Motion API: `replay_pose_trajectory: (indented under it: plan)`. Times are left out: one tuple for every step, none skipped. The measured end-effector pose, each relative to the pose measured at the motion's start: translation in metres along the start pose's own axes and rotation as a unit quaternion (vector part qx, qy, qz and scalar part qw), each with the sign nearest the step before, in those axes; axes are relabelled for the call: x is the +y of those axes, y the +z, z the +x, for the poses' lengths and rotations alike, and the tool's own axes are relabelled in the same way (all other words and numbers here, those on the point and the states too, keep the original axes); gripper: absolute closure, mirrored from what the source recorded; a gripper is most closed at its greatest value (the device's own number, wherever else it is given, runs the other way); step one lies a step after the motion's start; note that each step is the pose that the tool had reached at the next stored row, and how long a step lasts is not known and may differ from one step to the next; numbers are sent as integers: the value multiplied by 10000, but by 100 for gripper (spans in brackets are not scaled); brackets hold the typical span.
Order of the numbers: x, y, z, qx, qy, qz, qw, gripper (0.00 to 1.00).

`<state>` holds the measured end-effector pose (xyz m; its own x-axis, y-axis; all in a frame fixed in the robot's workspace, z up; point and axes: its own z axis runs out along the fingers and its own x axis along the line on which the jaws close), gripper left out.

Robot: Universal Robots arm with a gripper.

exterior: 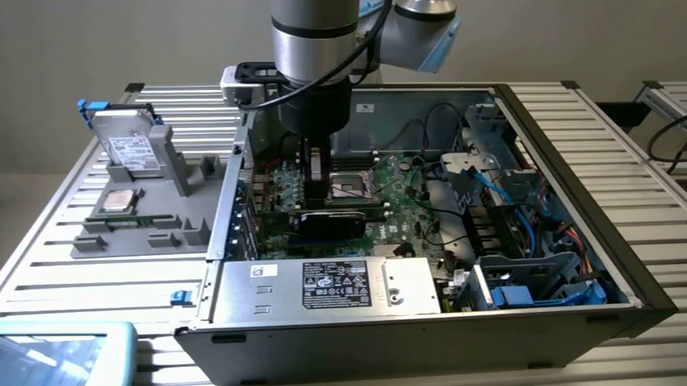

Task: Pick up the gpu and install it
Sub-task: 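Insert the gpu into the slot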

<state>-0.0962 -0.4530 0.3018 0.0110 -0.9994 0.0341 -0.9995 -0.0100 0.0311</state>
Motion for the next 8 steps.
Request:
replay_pose_trajectory:
  plan:
    - [0, 0, 0, 0, 0, 0, 10000, 65]
    - [0, 0, 0, 0, 0, 0, 10000, 65]
    - [0, 0, 0, 0, 0, 0, 10000, 65]
    - [0, 0, 0, 0, 0, 0, 10000, 65]
    - [0, -1, 0, 0, 0, 0, 10000, 65]
    - [0, -1, 0, 1, 0, 0, 10000, 65]
    - [0, -1, 0, 0, 0, 0, 10000, 65]
    - [0, -1, 0, 1, 0, 0, 10000, 65]
